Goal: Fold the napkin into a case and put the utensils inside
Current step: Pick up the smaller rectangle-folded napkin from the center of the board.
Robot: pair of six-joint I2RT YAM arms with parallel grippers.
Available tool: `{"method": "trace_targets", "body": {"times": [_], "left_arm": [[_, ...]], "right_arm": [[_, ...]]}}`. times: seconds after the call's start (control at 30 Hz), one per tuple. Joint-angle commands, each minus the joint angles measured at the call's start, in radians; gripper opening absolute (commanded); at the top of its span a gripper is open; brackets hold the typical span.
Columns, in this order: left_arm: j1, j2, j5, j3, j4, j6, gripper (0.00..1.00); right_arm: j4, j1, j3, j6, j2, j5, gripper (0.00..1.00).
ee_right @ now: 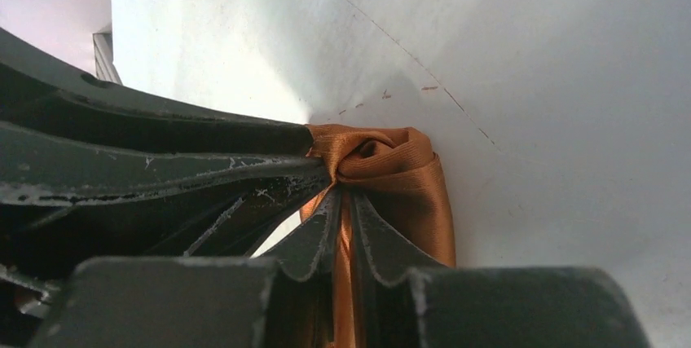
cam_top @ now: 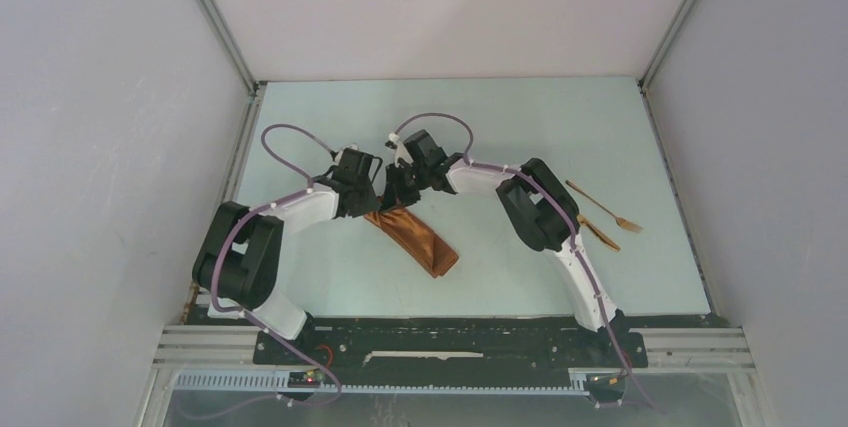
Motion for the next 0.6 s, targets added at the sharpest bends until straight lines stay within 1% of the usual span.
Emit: {"method": "trace_targets", "body": {"times": [0.0,0.1,0.17,0.2,0.23,0.33,0.4,0.43,0.5,0.57], "left_arm": [[-0.009,-0.011,0.001,0.022,0.05,0.014,0.31],[-0.01,-0.047,0.014,0.013,0.044,0.012,0.35],[-0.008,-0.077,0.031,0.01,0.029,0.004,0.38],[-0.008,-0.096,0.037,0.008,0.02,-0.001,0.4],[-0.008,-0.122,0.043,0.004,0.01,-0.005,0.42],[-0.002,-0.194,0.045,-0.01,-0.026,-0.016,0.47],[0.012,-0.244,0.048,-0.019,-0.065,-0.018,0.49],[0.022,-0.273,0.045,-0.023,-0.086,-0.02,0.5],[0.047,-0.331,0.037,-0.036,-0.14,-0.038,0.51],[0.077,-0.401,0.035,-0.065,-0.177,-0.069,0.55]], "right_arm": [[-0.025,-0.007,-0.044,-0.004,-0.064,-0.026,0.19],[-0.084,-0.038,-0.056,-0.008,-0.162,-0.073,0.29],[-0.094,-0.044,-0.118,-0.019,-0.251,-0.079,0.44],[-0.101,-0.042,-0.149,-0.035,-0.298,-0.065,0.53],[-0.111,-0.039,-0.185,-0.056,-0.349,-0.046,0.59],[-0.16,-0.017,-0.279,-0.137,-0.482,0.008,0.71],[-0.187,0.018,-0.348,-0.208,-0.55,0.083,0.76],[-0.193,0.04,-0.381,-0.247,-0.579,0.147,0.76],[-0.236,0.118,-0.417,-0.36,-0.615,0.338,0.77],[-0.256,0.219,-0.438,-0.458,-0.626,0.589,0.77]]}}
